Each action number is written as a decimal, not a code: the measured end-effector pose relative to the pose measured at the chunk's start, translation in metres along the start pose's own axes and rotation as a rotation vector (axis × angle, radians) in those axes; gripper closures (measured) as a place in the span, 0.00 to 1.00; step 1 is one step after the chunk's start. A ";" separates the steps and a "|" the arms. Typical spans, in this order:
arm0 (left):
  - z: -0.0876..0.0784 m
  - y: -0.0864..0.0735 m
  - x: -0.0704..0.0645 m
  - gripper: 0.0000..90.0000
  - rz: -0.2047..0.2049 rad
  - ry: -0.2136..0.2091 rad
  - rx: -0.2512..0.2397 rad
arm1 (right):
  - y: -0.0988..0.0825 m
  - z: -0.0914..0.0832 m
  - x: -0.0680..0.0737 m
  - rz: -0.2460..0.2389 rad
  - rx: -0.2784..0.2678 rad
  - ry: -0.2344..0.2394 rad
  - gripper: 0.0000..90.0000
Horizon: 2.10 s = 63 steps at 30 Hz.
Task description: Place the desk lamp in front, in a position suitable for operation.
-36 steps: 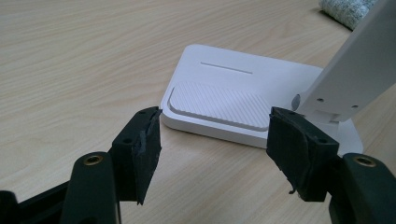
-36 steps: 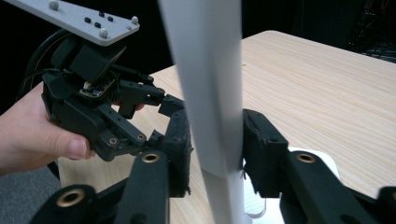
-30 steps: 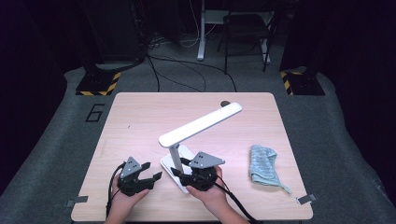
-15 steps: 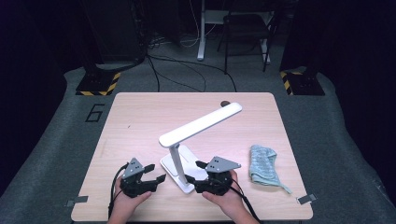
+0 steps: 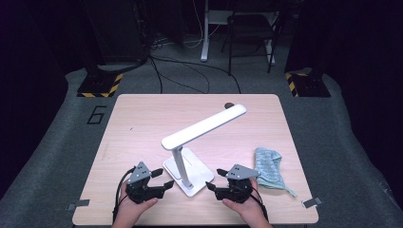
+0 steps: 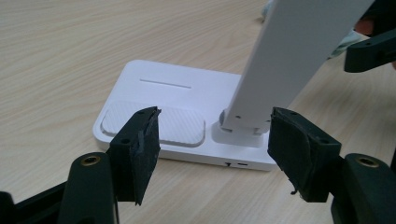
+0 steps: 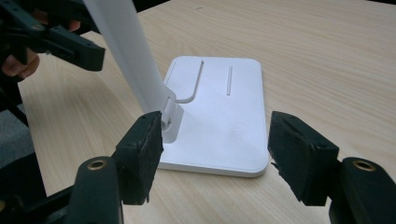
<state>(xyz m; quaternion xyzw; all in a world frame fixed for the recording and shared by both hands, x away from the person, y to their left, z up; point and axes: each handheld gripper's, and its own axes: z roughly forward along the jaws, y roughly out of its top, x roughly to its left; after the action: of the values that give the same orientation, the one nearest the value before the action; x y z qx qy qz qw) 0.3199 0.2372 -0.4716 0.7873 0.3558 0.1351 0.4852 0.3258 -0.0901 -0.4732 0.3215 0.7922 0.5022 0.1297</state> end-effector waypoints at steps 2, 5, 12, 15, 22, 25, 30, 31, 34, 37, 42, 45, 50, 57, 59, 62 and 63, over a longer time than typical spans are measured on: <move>0.001 0.004 -0.003 0.38 0.012 -0.008 0.010 | -0.004 0.000 -0.003 0.018 -0.009 -0.002 0.39; 0.002 0.009 -0.006 0.38 0.022 -0.024 0.018 | -0.011 -0.001 -0.006 0.030 -0.004 -0.009 0.40; 0.005 0.020 -0.012 0.42 0.050 -0.076 0.039 | -0.017 -0.002 -0.007 0.016 -0.010 -0.041 0.41; 0.009 0.024 -0.016 0.42 0.076 -0.079 0.051 | -0.017 -0.004 -0.007 0.007 -0.007 -0.041 0.41; 0.020 0.033 -0.019 0.42 0.071 -0.089 0.064 | -0.018 -0.005 -0.009 0.004 -0.015 -0.050 0.41; 0.024 0.037 -0.020 0.42 0.068 -0.081 0.050 | -0.019 -0.004 -0.009 0.017 -0.018 -0.061 0.41; 0.027 0.042 -0.022 0.45 0.071 -0.085 0.051 | -0.020 -0.004 -0.010 0.021 -0.012 -0.052 0.42; 0.027 0.043 -0.023 0.46 0.074 -0.088 0.054 | -0.020 -0.004 -0.011 0.012 -0.010 -0.050 0.42; 0.026 0.044 -0.024 0.52 0.093 -0.104 0.052 | -0.020 -0.005 -0.012 0.030 -0.013 -0.059 0.42; 0.026 0.044 -0.025 0.55 0.107 -0.094 0.042 | -0.021 -0.004 -0.013 0.033 -0.020 -0.061 0.42; 0.021 0.044 -0.021 0.55 0.114 -0.102 0.050 | -0.021 -0.005 -0.016 0.029 -0.011 -0.057 0.42; 0.016 0.044 -0.017 0.55 0.120 -0.105 0.059 | -0.022 -0.005 -0.015 0.050 -0.020 -0.062 0.42; 0.006 0.043 -0.010 0.55 0.116 -0.094 0.063 | -0.022 -0.005 -0.016 0.049 -0.018 -0.063 0.42; -0.007 0.040 0.002 0.55 0.103 -0.062 0.062 | -0.022 -0.005 -0.016 0.057 -0.015 -0.064 0.42; -0.010 0.039 0.005 0.55 0.100 -0.049 0.060 | -0.022 -0.005 -0.017 0.051 -0.017 -0.064 0.42; -0.016 0.038 0.010 0.55 0.095 -0.032 0.061 | -0.022 -0.005 -0.017 0.057 -0.016 -0.066 0.42; -0.019 0.037 0.012 0.54 0.086 -0.028 0.059 | -0.023 -0.005 -0.018 0.054 -0.015 -0.063 0.42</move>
<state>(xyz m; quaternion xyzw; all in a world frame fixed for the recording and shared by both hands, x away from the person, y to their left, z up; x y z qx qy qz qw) 0.3339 0.2477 -0.4317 0.8175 0.3188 0.1343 0.4605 0.3278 -0.1117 -0.4926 0.3574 0.7750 0.5009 0.1436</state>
